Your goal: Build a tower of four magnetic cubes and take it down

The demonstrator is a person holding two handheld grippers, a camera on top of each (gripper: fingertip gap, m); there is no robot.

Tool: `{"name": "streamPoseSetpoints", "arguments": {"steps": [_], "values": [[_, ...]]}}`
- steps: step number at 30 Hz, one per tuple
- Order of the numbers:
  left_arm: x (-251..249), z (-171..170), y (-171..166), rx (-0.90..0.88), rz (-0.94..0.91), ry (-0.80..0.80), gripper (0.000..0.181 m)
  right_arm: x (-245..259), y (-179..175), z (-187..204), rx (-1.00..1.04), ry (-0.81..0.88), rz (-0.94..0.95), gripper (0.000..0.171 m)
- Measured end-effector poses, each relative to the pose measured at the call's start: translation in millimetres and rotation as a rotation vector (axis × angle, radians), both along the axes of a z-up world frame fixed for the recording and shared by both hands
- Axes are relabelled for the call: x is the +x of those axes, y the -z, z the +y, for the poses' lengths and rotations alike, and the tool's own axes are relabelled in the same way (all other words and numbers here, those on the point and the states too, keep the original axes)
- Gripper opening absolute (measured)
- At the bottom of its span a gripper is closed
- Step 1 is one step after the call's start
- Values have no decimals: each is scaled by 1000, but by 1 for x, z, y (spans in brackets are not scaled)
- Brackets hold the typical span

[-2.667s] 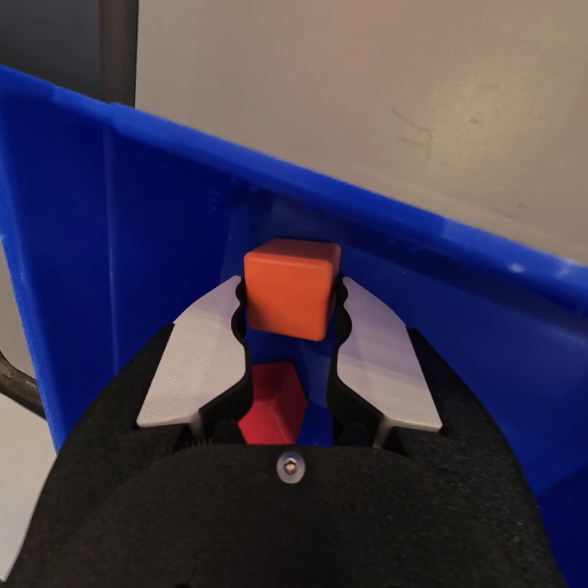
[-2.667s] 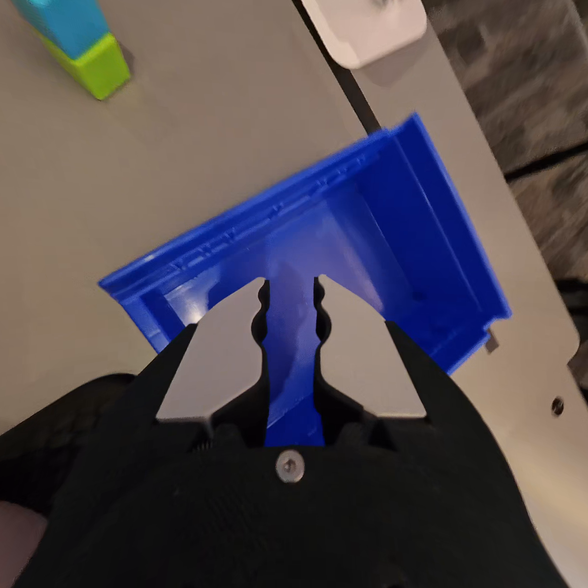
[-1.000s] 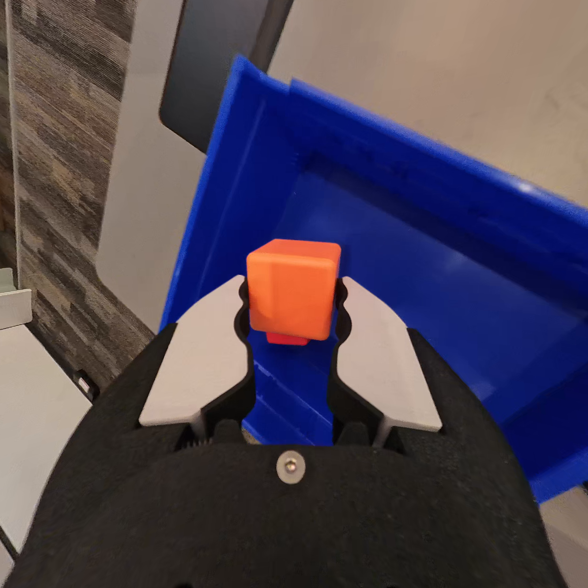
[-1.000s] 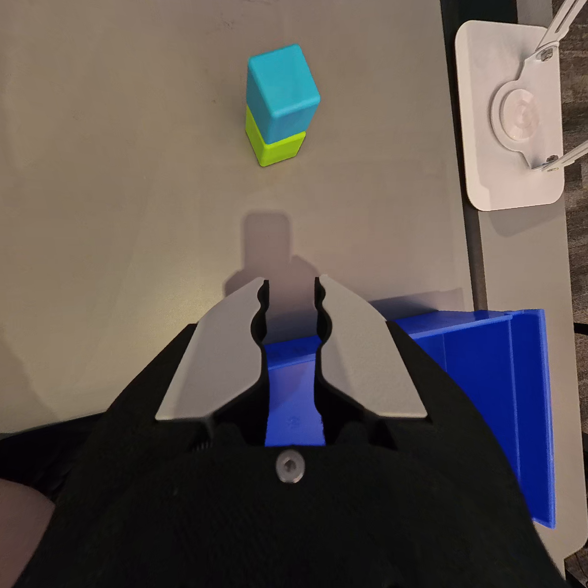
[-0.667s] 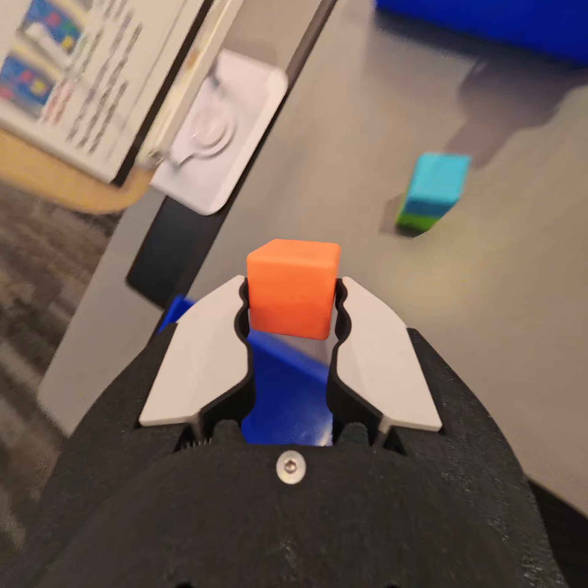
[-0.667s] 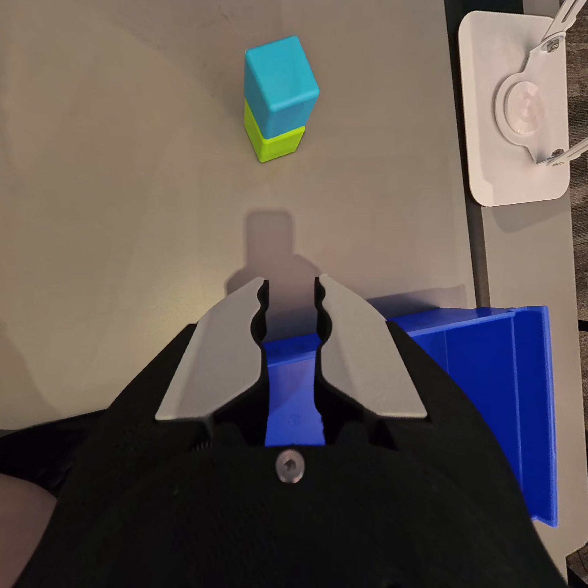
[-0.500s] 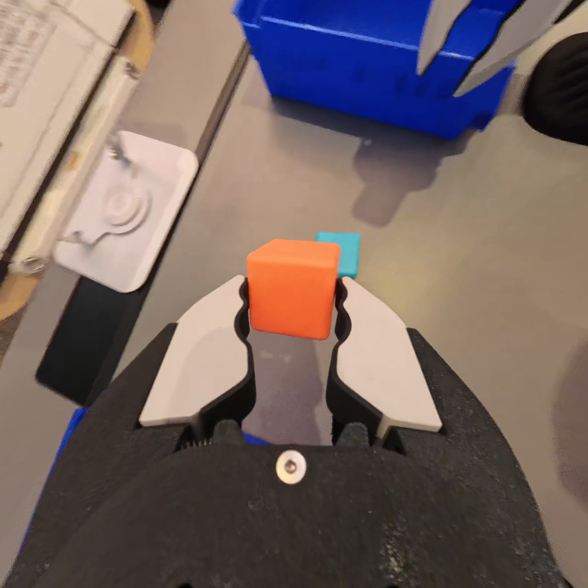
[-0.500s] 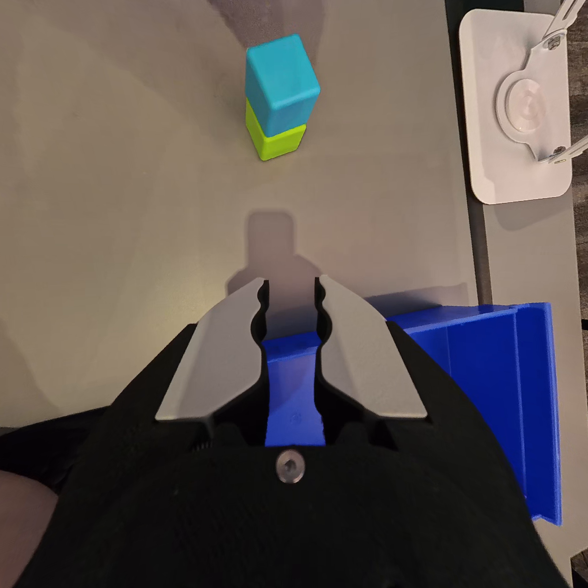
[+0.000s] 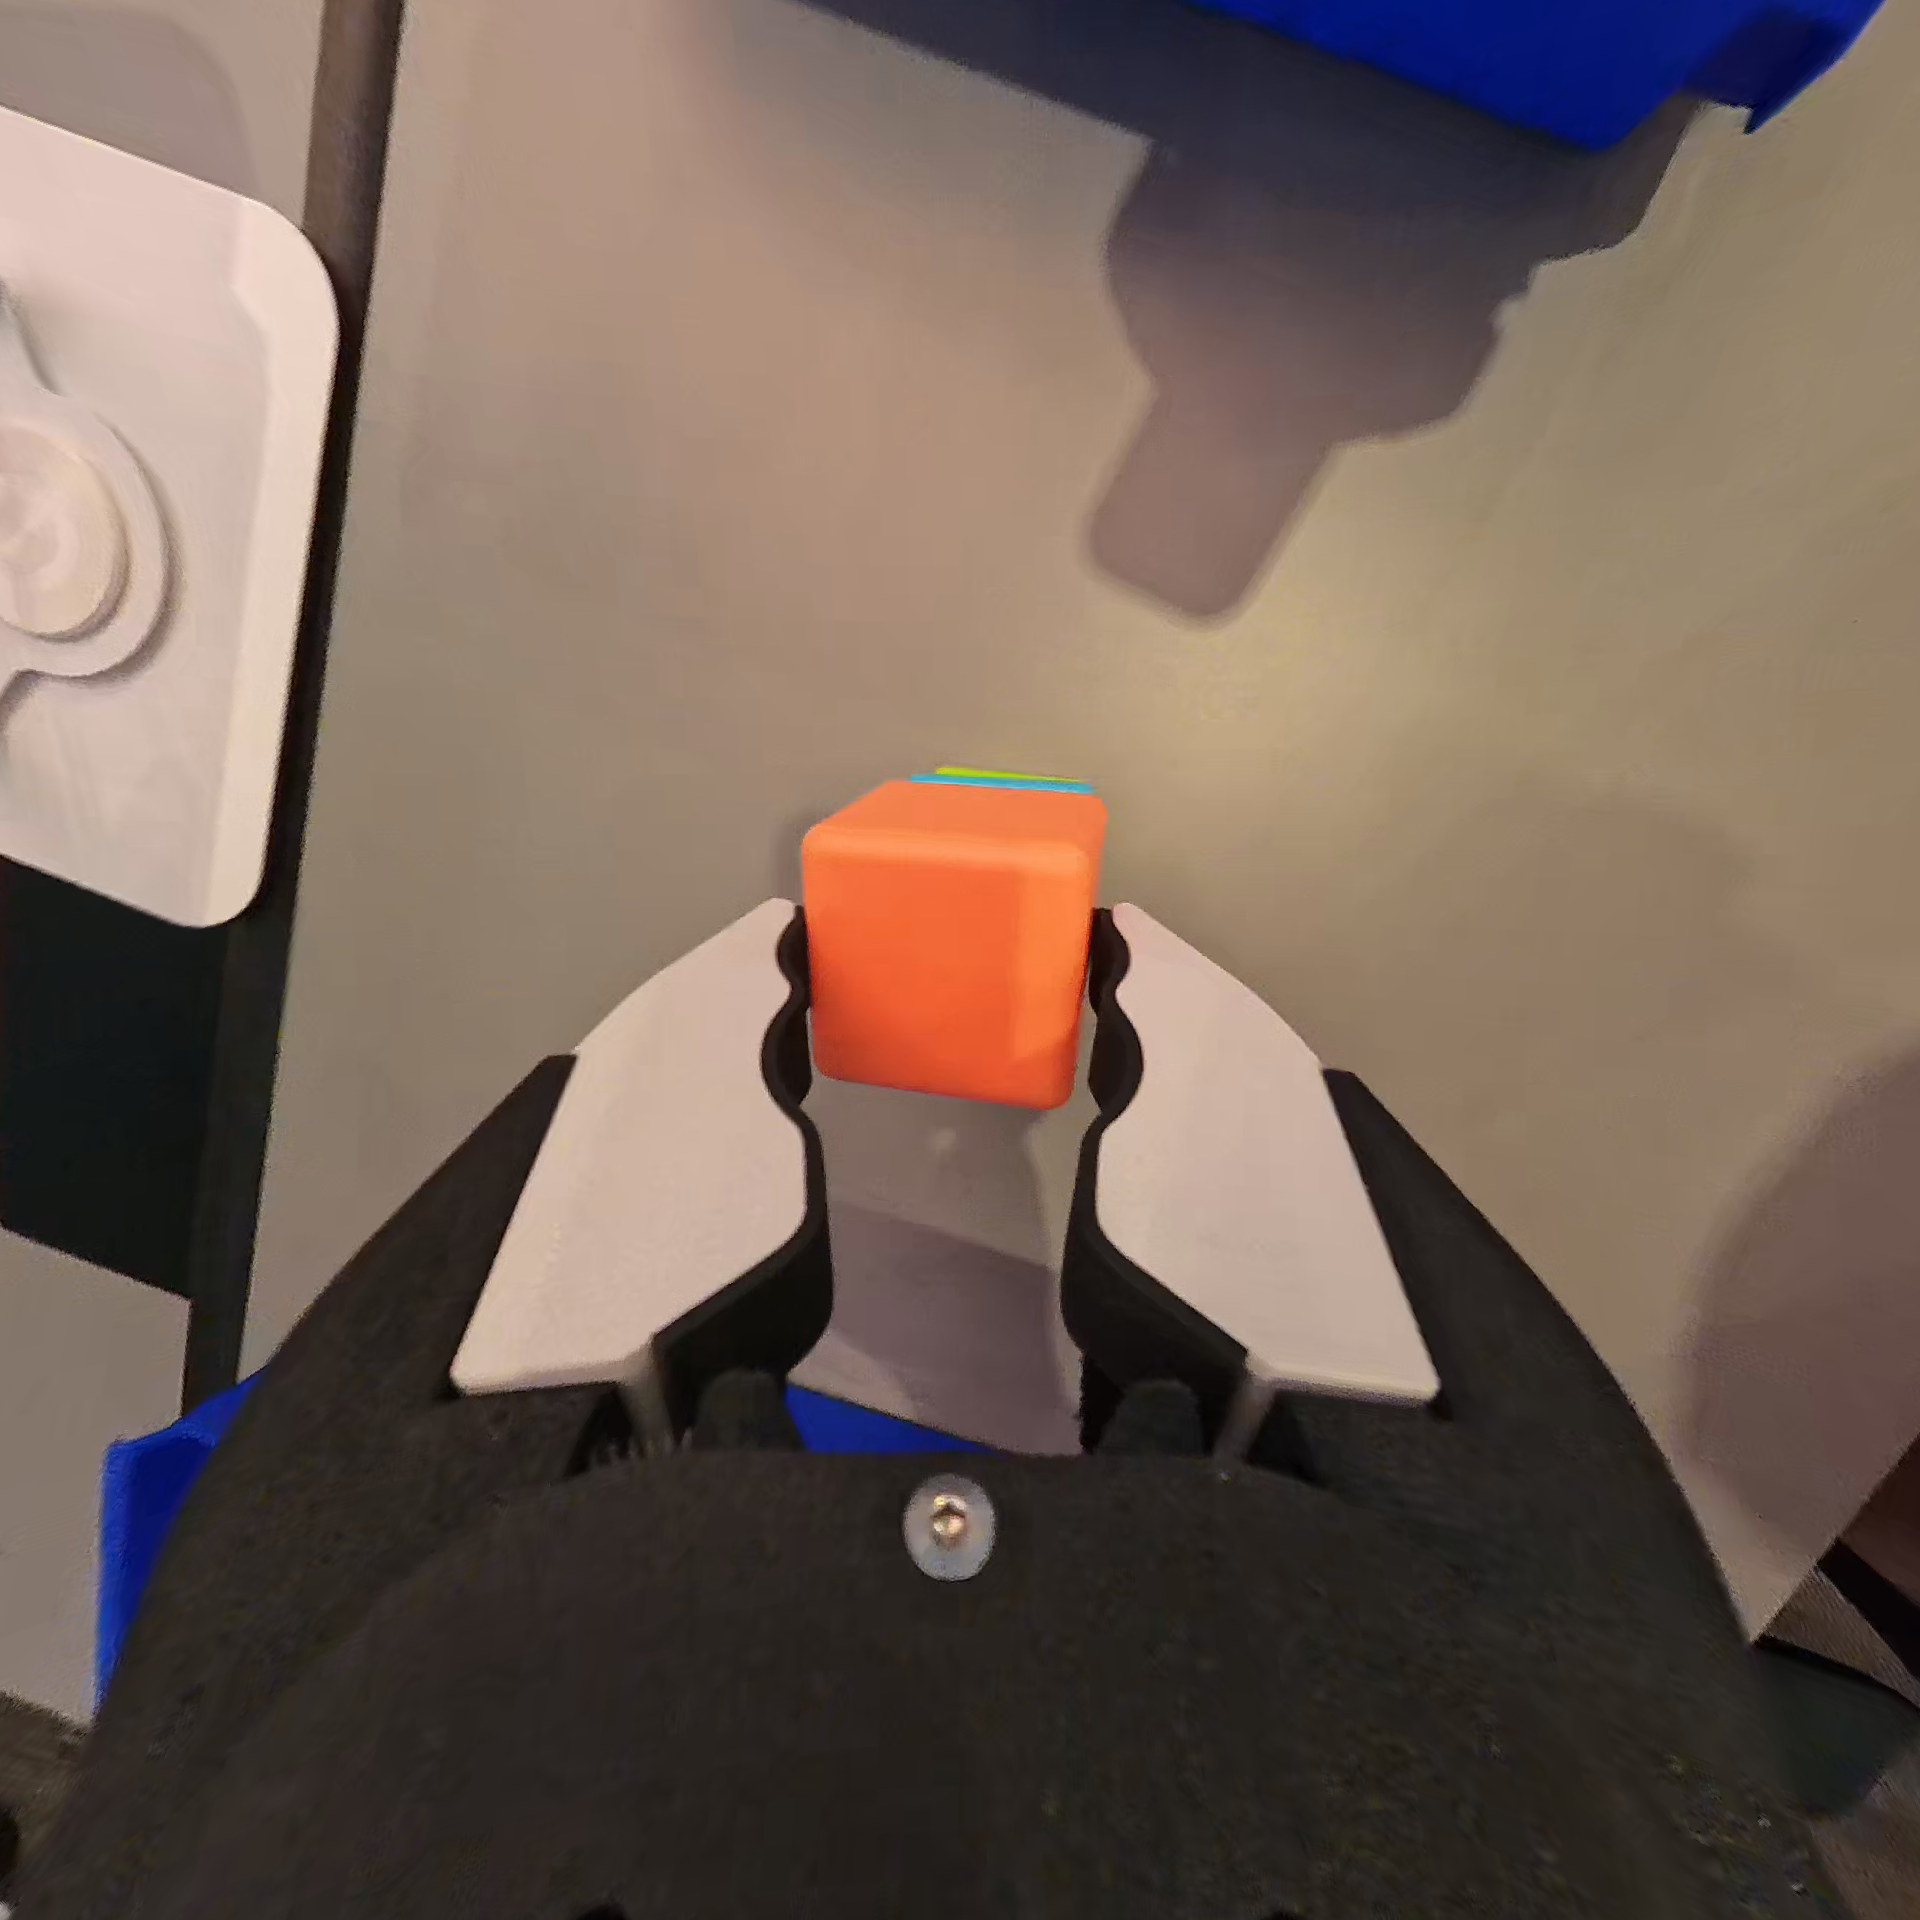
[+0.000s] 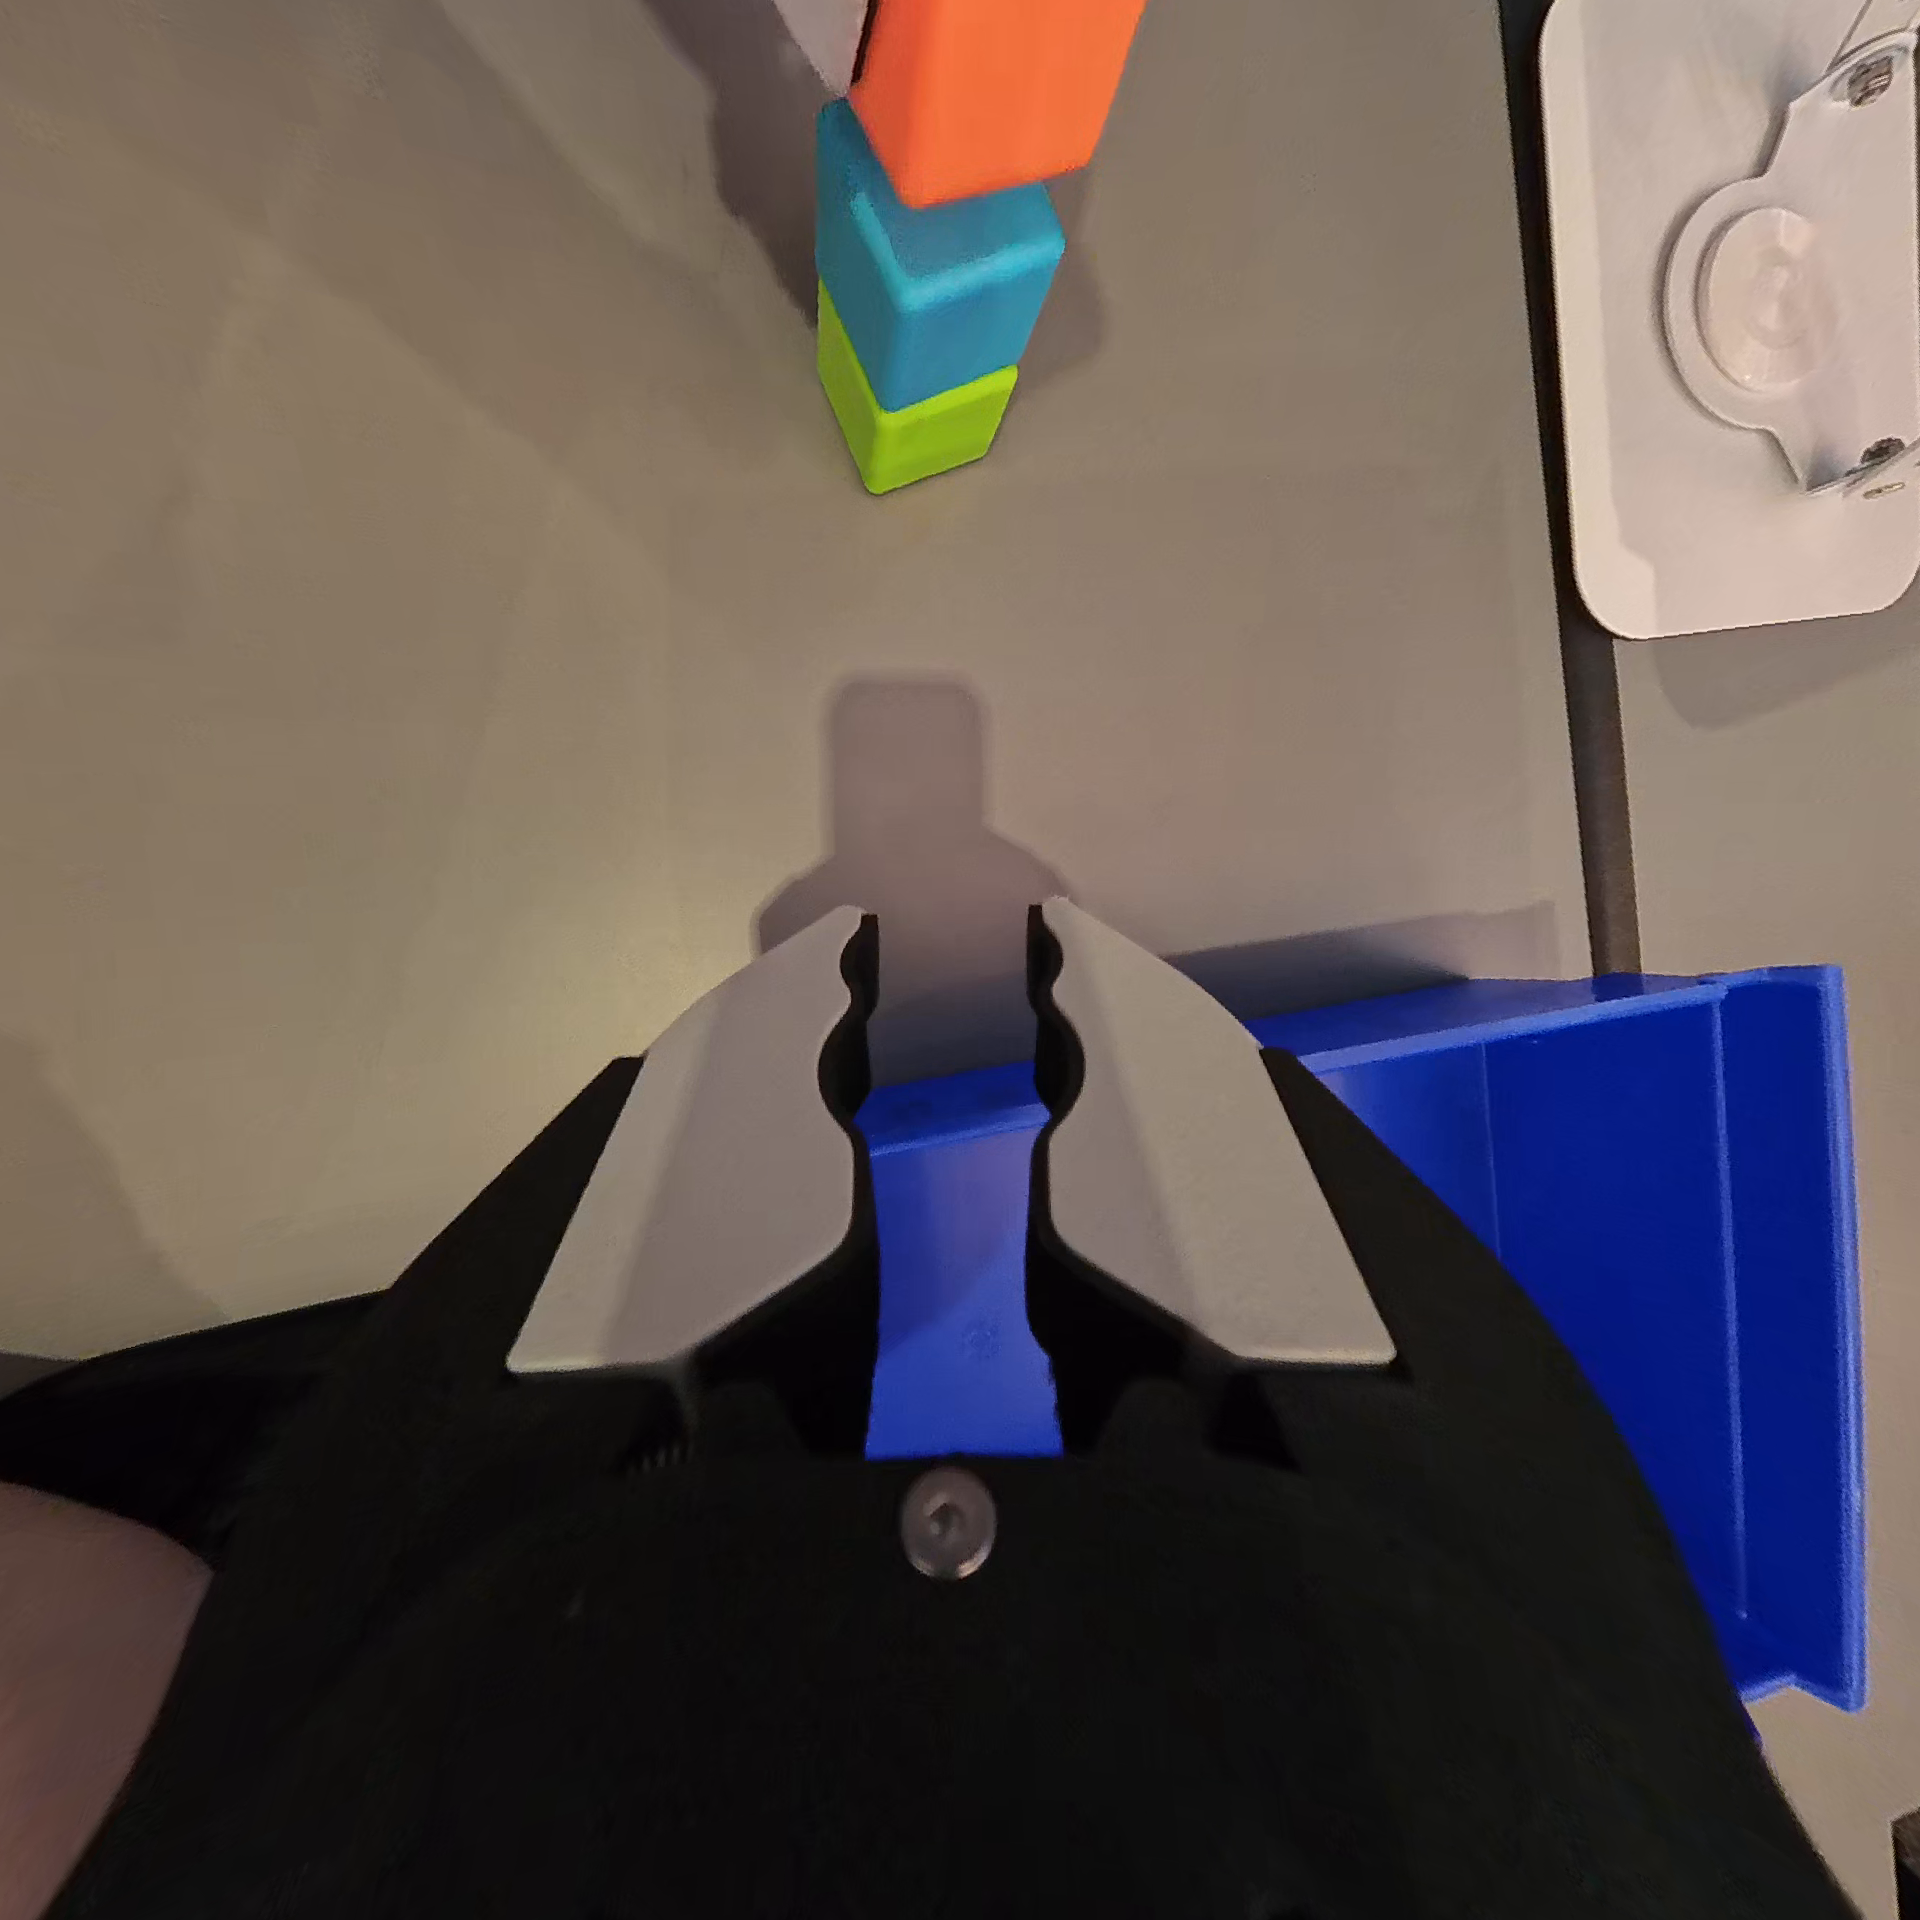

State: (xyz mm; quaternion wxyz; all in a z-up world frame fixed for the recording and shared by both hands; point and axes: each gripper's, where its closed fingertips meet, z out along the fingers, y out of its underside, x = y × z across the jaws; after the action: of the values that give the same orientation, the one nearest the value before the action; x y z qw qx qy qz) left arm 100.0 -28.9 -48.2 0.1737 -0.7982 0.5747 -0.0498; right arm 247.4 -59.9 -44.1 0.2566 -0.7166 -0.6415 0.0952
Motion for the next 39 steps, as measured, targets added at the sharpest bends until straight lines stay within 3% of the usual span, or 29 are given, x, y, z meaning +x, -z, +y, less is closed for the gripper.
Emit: {"name": "streamPoseSetpoints", "arguments": {"steps": [12, 19, 23, 26, 31, 34, 39], "values": [[4, 1, 16, 6, 39, 49, 51, 1, 4, -1, -17, -5, -10, 29], [-9, 2, -25, 81, -166, 2, 62, 1, 2, -2, -20, -8, -2, 29], [-82, 21, -58, 165, -227, -150, 64, 1, 3, -2, -26, -9, 0, 29], [-160, 40, -62, 138, -241, -306, 60, -1, 5, -2, -33, -14, -5, 29], [-284, 69, -13, 124, -25, -456, 60, -4, 9, -2, -41, -18, -19, 29], [-320, 63, 28, 3, 99, -484, 63, -2, 10, -2, -45, -10, -19, 29], [-356, 68, 64, -4, 355, -440, 71, 2, 12, -1, -59, -1, -24, 29]]}}
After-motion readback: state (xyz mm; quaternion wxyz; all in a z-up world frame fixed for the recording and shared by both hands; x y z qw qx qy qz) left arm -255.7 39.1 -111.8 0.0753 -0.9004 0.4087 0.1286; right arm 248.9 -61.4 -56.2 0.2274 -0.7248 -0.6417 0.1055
